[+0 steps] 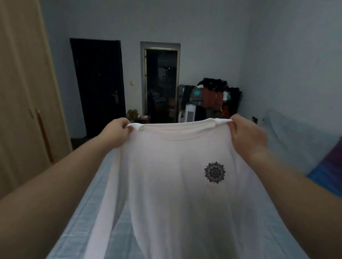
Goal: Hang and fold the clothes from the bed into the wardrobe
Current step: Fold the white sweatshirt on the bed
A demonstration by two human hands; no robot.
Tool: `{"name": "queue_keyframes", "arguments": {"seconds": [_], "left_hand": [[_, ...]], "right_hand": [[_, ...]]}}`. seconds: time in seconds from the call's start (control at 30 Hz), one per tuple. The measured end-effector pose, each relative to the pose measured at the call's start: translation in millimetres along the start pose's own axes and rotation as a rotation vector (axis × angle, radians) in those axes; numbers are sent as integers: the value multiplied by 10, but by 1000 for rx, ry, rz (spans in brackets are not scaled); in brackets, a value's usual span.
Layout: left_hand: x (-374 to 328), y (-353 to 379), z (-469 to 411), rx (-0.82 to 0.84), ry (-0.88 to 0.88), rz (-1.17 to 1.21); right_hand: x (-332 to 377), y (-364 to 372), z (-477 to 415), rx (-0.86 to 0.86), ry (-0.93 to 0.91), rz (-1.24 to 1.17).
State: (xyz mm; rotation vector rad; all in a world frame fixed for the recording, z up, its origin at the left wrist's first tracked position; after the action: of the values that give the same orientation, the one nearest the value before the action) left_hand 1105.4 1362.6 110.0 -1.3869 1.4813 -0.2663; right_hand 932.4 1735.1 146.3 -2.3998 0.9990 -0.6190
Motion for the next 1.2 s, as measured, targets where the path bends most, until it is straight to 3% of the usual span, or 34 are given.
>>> {"name": "queue_keyframes", "arguments": {"seconds": [0.17,0.4,0.53,0.7,0.87,1.2], "left_hand": [[-43,533,281,-216,-94,254],[-81,1290,310,-313,115,104],[48,2104,-5,-164,102,28],[590,3198,-414,61,-83,-125],[1396,4294,-779,239,-262,-162],[3265,6744,-1295,253,-422,-107]], "right_hand": [[-430,232,171,-3,115,-7],[-1164,868,506,36,66,5],[-1561,1623,595,155,76,-49],[-2093,3004,743,439,138,-22],[-2416,4443,998,618,217,18],[-2888,7298,2035,745,282,203]]}}
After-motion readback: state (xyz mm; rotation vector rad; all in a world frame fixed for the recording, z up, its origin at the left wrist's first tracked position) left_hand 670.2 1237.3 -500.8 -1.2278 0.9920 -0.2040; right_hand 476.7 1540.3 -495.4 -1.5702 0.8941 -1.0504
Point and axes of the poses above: each hand's wrist, its own z-axis away from the middle knuckle, its own y-axis out of the palm, x = y × z, the point moved 10 cm from there along -z, towards the middle knuckle, and after that the axes turned 5 degrees about y, right-handed, at the moved point
